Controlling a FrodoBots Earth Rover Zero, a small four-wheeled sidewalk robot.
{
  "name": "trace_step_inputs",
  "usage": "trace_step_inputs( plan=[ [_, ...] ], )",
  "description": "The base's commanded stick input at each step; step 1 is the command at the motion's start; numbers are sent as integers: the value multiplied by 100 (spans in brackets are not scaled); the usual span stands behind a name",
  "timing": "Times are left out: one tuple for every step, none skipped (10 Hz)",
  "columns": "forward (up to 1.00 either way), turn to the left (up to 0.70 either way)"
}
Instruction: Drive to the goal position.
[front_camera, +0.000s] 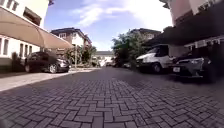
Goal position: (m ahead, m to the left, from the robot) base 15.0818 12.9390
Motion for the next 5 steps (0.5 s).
trace_step_inputs(
  plan=[
    [69,3],
    [69,3],
    [69,3],
    [69,3],
    [69,3]
  ],
)
